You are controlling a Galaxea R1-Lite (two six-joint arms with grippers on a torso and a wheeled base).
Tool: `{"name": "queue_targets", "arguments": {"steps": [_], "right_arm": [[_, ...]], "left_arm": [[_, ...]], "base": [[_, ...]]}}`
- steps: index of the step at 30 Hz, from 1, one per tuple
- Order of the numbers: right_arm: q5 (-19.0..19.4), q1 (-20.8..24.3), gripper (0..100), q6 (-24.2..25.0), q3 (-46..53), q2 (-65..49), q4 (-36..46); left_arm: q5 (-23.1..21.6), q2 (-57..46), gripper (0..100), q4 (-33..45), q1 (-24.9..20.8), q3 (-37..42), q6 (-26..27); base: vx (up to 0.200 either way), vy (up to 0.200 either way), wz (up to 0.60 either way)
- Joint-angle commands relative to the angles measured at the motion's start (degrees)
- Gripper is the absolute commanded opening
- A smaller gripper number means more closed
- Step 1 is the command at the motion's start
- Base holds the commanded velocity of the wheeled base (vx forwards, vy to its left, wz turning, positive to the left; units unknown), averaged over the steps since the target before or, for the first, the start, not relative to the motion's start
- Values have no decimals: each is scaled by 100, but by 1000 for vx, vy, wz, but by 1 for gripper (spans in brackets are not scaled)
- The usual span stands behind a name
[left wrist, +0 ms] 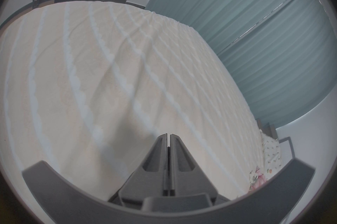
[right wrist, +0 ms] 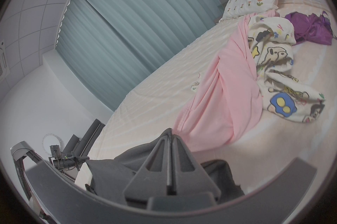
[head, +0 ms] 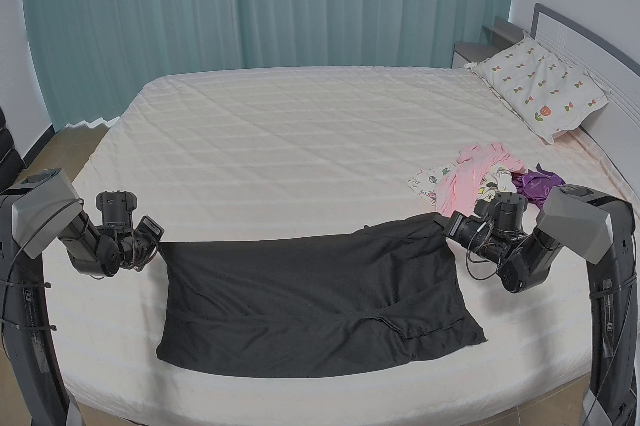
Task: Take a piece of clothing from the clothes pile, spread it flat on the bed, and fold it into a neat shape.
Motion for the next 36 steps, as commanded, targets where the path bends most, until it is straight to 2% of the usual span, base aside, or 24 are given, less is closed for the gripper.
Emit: {"name": "queue_targets", "arguments": {"steps": [1,5,7,11,15,19,24,30,36], "right_arm": [[273,-32,0,-21,831,-328,-305],[361,-59,0,-127,1235,-363,-384],[387,-67,0,-373,1526,-345,-516],[660,-129,0,-505,2026,-345,-832],[677,-138,0,-698,2360,-345,-911],[686,-129,0,-944,2677,-345,-929],[695,-164,0,-944,2967,-284,-1140],[695,-173,0,-944,3160,-258,-1289],[704,-182,0,-944,3301,-161,-1350]], "left_arm": [[5,-197,0,-22,14,555,294],[5,-312,0,-13,-13,828,399],[14,-320,0,-13,-13,1039,601],[5,-320,0,-22,5,1399,883],[5,-329,0,-57,5,1724,1041],[5,-320,0,-409,-4,2120,1173],[14,-268,0,-945,-13,2656,1533],[49,-197,0,-1411,-13,2990,1559],[49,-197,0,-1490,-22,3078,1586]], "base": [[0,0,0],[0,0,0],[0,0,0],[0,0,0],[0,0,0],[0,0,0],[0,0,0],[0,0,0],[0,0,0]]}}
